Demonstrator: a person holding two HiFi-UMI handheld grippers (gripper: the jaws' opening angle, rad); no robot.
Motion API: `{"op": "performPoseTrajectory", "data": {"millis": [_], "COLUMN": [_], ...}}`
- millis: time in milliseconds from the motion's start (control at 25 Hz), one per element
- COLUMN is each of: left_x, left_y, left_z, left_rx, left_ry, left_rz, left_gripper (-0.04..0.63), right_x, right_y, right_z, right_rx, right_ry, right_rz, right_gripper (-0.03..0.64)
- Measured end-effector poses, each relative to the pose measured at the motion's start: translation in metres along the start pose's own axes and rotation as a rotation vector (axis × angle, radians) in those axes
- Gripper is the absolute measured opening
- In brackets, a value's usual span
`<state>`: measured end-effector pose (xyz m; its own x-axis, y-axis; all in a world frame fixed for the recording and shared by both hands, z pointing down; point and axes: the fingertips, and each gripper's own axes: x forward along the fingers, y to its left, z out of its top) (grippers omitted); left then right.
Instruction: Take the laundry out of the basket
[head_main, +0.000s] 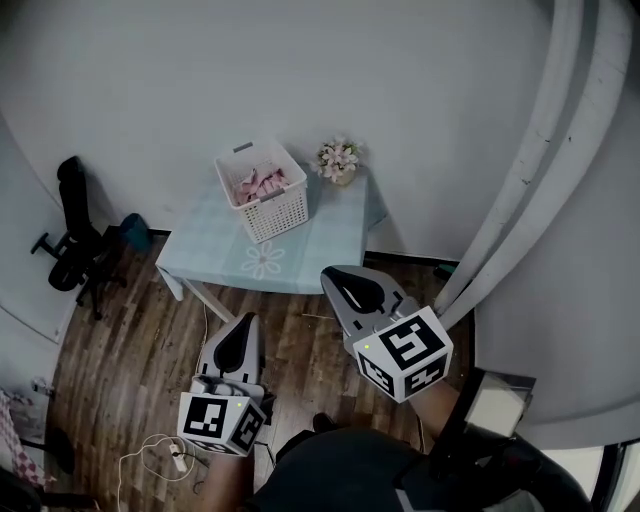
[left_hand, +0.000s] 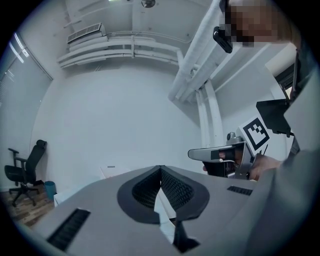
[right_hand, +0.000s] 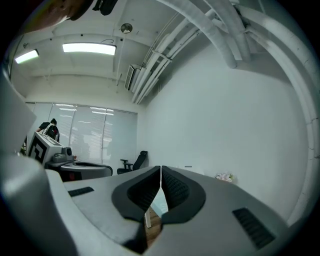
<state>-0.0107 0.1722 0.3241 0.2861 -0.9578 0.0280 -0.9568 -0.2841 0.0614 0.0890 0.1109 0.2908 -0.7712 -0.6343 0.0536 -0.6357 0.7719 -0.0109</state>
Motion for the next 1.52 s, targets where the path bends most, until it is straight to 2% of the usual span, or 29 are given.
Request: {"op": "performPoseTrajectory", "data": {"millis": [280,680,1000,1320,1520], "left_x": [0.030,0.072,0.141,0.212,0.250], "left_y": [0.064,0.106,0.137,0.169,0.195], "left_z": [0.003,-0.002,0.007,0.020,0.028], "left_rx": [-0.009,-0.055,-0.031,-0.003,-0.007], "left_ry": [0.000,-0.003,-0.009,-0.016,-0.008], "left_rz": [-0.019,-0.031,-0.005,0.051,0.099], "left_gripper": [0.011,0.011,0.011,0.011,0.011], "right_x": [0.072,0.129,0.188,0.249,0.292], "right_y": [-0.001,-0.022,-0.069,-0.126,-0.158], "right_z": [0.002,0.002,0.011,0.021,0.019], "right_rx": [0.009,-0.007,-0.006,-0.007,-0.010], "right_ry": [0.011,0.036,0.007,-0.014,0.006], "right_rz": [-0.020,-0.016,0.025,0.068,0.125], "right_gripper": [0.017,0.017,0.018,0.018,0.019]}}
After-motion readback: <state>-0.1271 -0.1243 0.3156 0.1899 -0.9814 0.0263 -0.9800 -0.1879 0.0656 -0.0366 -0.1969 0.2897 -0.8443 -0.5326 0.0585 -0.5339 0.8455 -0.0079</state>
